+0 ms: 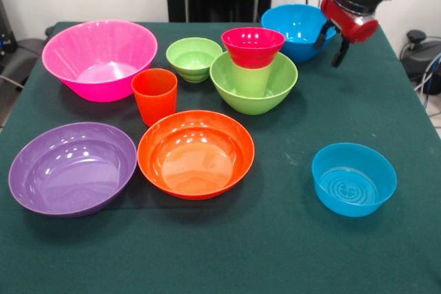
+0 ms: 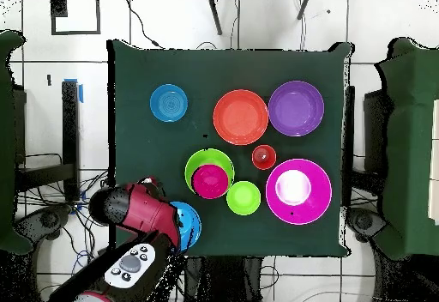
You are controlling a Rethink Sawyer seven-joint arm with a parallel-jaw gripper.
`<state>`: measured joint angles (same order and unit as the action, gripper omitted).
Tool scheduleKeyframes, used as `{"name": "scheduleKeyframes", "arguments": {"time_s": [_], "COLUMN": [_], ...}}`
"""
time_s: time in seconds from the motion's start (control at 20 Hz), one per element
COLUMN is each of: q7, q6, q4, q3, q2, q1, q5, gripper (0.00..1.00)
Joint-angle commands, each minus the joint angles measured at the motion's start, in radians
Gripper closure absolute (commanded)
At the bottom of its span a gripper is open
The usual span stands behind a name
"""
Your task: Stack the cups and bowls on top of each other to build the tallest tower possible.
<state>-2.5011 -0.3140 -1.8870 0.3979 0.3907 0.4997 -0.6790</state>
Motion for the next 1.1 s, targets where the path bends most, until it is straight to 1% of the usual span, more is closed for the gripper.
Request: {"name": "scheduleKeyframes", "arguments": {"time_s": [0.05, 0.2, 0.4, 0.6, 0.7, 0.8, 1.0, 1.1], "q7": [-0.255, -0.254, -0.277, -0.305, -0.316, -0.345, -0.376, -0.395], "q6": [-0.165, -0.171, -0.229, -0.26, -0.259, -0.249, -0.208, -0.208], "q4": [0.04, 0.037, 0.053, 0.056, 0.037, 0.02, 0.003, 0.001], "q3": [0.009, 0.014, 0.045, 0.059, 0.05, 0.038, 0.022, 0.014], "q2": [0.031, 0.035, 0.052, 0.048, 0.051, 0.039, 0.004, -0.004], "q1": [0.024, 0.025, 0.048, 0.058, 0.056, 0.059, 0.068, 0.075], "q5": [-0.001, 0.001, 0.016, 0.015, 0.004, -0.017, -0.035, -0.04], "gripper": [0.0, 0.0, 0.0, 0.0, 0.0, 0.0, 0.0, 0.0]}}
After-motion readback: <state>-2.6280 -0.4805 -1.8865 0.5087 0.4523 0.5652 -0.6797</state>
